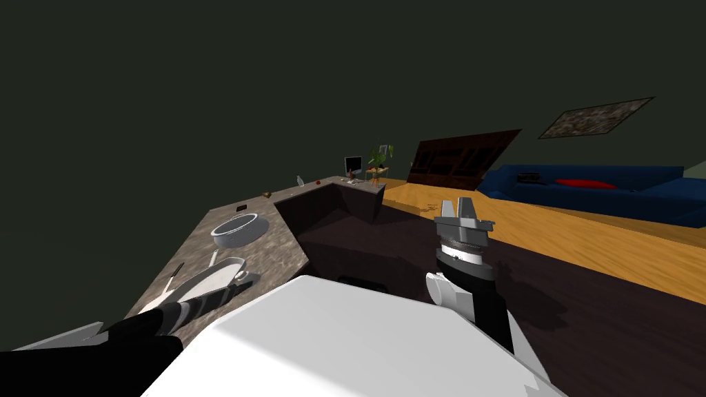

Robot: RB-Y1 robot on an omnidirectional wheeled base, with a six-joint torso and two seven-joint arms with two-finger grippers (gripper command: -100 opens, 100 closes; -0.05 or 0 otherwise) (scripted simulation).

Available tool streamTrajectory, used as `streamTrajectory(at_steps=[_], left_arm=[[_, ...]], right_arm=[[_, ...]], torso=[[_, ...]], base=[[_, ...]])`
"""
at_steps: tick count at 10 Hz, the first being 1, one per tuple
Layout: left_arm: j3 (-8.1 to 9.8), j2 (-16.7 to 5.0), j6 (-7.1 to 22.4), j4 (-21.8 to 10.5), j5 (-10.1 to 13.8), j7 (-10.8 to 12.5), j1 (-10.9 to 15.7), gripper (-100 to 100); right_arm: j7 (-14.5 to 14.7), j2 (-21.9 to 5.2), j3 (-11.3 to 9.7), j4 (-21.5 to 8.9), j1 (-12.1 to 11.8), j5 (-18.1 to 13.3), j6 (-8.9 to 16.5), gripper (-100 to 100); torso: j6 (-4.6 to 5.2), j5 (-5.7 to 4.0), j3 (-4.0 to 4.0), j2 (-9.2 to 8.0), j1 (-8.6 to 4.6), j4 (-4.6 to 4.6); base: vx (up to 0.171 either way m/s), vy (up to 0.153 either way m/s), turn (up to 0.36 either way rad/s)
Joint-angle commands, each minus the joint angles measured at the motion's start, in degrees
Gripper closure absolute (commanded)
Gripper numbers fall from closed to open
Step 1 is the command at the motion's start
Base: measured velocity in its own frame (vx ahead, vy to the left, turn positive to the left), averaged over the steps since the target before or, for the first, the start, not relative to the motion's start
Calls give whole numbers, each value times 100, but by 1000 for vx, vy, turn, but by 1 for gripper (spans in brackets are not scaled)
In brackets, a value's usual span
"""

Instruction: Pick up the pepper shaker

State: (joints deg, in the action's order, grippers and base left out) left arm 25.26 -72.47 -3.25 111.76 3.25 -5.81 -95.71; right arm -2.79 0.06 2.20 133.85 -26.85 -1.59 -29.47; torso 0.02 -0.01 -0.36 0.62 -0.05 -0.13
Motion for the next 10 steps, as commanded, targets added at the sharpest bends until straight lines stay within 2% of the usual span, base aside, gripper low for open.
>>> streamTrajectory(at_steps=[1, 2, 3, 6, 7, 8, 10], left_arm=[[0, 0, 0, 0, 0, 0, 0, -100], [16, -15, 17, -7, 4, 1, -11, 0], [-176, 44, 5, -127, -36, -24, 192, -100], [-556, 161, -14, -369, -116, -75, 595, -100], [-487, 133, -6, -324, -99, -64, 525, -100], [-499, 135, -8, -332, -101, -66, 537, 100], [-497, 136, -6, -332, -101, -65, 535, 100]], right_arm=[[0, 0, 0, 0, 0, 0, 0, 0], [0, 0, 0, 0, 0, 0, 0, 0], [0, 0, 0, 0, 1, 0, 0, 0], [0, 0, 0, 0, 1, 0, 0, 0], [0, 0, 0, 0, 2, 0, 0, 0], [0, 0, 0, 0, 1, 0, 0, 0], [0, 0, 0, 0, 2, 0, 0, 0]], torso=[[0, 0, 0, 0, 0, 0], [-5, 1, 11, -22, 0, 4], [-5, 0, 27, -47, -3, 10], [-6, 2, 35, -61, 0, 14], [-5, 1, 36, -62, -1, 15], [-6, 0, 37, -64, -3, 15], [-4, 2, 38, -66, -5, 16]], base=[[88, 14, -32], [14, 2, 4], [16, 5, -58], [17, 7, -55], [6, 4, -10], [0, 0, 0], [0, 0, 0]])
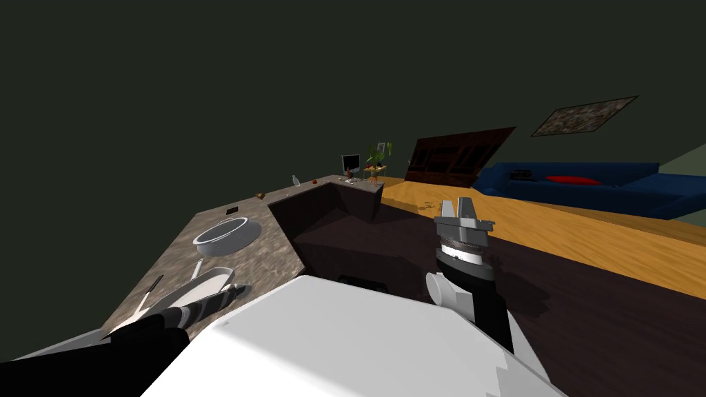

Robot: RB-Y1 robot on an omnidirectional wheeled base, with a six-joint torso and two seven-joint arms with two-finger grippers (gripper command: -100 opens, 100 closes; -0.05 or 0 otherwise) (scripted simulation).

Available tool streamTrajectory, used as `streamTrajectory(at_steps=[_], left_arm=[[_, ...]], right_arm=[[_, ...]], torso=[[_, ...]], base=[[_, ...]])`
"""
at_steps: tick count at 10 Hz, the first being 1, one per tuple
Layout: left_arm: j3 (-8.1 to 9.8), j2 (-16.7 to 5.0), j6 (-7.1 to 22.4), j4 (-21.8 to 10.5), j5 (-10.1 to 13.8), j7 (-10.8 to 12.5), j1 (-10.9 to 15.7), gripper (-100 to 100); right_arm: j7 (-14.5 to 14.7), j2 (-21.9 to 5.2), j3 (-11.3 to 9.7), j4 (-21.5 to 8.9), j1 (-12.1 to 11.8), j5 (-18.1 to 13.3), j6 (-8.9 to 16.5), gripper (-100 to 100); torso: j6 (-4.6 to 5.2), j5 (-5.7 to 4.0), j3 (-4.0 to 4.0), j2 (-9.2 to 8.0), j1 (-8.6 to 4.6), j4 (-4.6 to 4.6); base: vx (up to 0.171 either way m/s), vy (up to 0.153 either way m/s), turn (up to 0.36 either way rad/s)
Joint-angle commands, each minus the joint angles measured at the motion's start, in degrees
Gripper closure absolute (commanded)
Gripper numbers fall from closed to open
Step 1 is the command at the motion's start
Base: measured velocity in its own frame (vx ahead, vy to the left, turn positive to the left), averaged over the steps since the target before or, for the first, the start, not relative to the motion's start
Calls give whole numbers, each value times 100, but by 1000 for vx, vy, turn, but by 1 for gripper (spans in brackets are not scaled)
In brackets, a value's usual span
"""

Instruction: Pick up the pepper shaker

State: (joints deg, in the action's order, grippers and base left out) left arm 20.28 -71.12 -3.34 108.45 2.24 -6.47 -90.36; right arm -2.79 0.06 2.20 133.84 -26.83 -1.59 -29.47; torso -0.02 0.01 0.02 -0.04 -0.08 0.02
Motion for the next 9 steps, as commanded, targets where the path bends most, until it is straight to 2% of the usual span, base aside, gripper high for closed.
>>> streamTrajectory(at_steps=[1, 2, 3, 4, 5, 7, 8, 9], left_arm=[[0, 0, 0, 0, 0, 0, 0, 100], [0, 0, 1, 0, 0, 0, 0, 100], [0, 0, 1, -1, 0, 0, 0, 0], [195, -52, 8, 123, 38, 24, -209, 100], [258, -72, 11, 163, 51, 32, -276, 100], [512, -150, 24, 325, 104, 66, -544, 100], [417, -128, 12, 251, 88, 54, -444, 100], [430, -131, 10, 258, 90, 57, -456, 0]], right_arm=[[0, 0, 0, 0, 0, 0, 0, 0], [0, 0, 0, 0, 0, 0, 0, 0], [0, 0, 0, 0, 0, 0, 0, 0], [0, 0, 0, 0, 0, 0, 0, 0], [0, 0, 0, 0, 0, 0, 0, 0], [0, 0, 0, 0, 0, 0, 0, 0], [0, 0, 0, 0, 0, 0, 0, 0], [0, 0, 0, 0, 0, 0, 0, 0]], torso=[[0, 0, 0, 0, 0, 0], [0, 0, 0, 0, 1, 0], [0, 0, 0, 0, 1, 0], [0, 0, 0, 0, 1, 0], [-4, -3, 3, -5, -3, 1], [-2, -3, 5, -8, -7, 2], [-2, -4, 5, -8, -7, 2], [-1, -2, 3, -5, -5, 2]], base=[[0, 0, 0], [0, 0, 0], [0, 0, 0], [-13, -4, 67], [-21, -8, 61], [-17, -9, 48], [-8, -4, 10], [0, 0, 0]])
